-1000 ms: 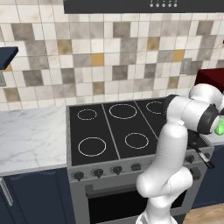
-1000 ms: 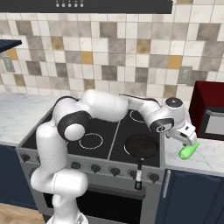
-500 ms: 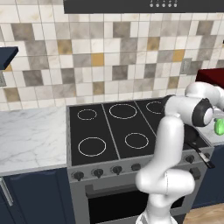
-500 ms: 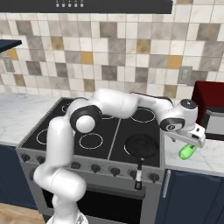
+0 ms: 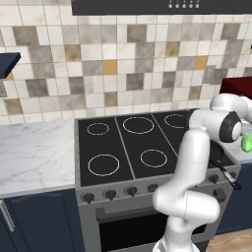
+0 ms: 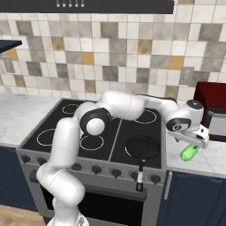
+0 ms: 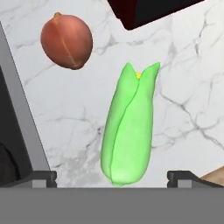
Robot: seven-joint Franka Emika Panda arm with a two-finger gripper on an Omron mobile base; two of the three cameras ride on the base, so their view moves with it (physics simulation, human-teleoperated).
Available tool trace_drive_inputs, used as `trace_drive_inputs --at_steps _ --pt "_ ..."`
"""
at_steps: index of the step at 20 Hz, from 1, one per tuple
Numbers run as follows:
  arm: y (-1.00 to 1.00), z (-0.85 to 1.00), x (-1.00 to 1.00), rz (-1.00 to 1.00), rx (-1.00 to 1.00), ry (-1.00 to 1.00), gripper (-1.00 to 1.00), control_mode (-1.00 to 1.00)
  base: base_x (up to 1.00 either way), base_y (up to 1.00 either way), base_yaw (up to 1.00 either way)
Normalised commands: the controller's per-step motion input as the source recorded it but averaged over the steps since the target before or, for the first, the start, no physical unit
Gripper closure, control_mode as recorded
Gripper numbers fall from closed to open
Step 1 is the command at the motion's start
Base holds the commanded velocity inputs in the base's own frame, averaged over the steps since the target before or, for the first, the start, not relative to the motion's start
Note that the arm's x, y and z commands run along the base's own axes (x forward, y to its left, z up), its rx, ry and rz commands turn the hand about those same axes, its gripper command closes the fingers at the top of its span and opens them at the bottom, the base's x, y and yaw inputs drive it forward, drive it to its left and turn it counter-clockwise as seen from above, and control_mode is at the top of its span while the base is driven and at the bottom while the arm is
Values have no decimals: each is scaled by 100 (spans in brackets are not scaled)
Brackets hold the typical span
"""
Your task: Put the corn and onion in the pan. Then turn on the front right burner and set the heat to medium.
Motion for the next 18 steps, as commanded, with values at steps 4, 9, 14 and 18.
trace_drive_inputs --at_steps 4,9,14,18 --pt "0 -39 7 -10 0 2 -100 -100 0 0 0" --pt "0 -45 1 -11 0 1 -100 -100 0 0 0" --pt "0 -46 7 -8 0 0 -100 -100 0 0 0" --pt "0 -29 8 -5 0 0 -100 -100 0 0 0"
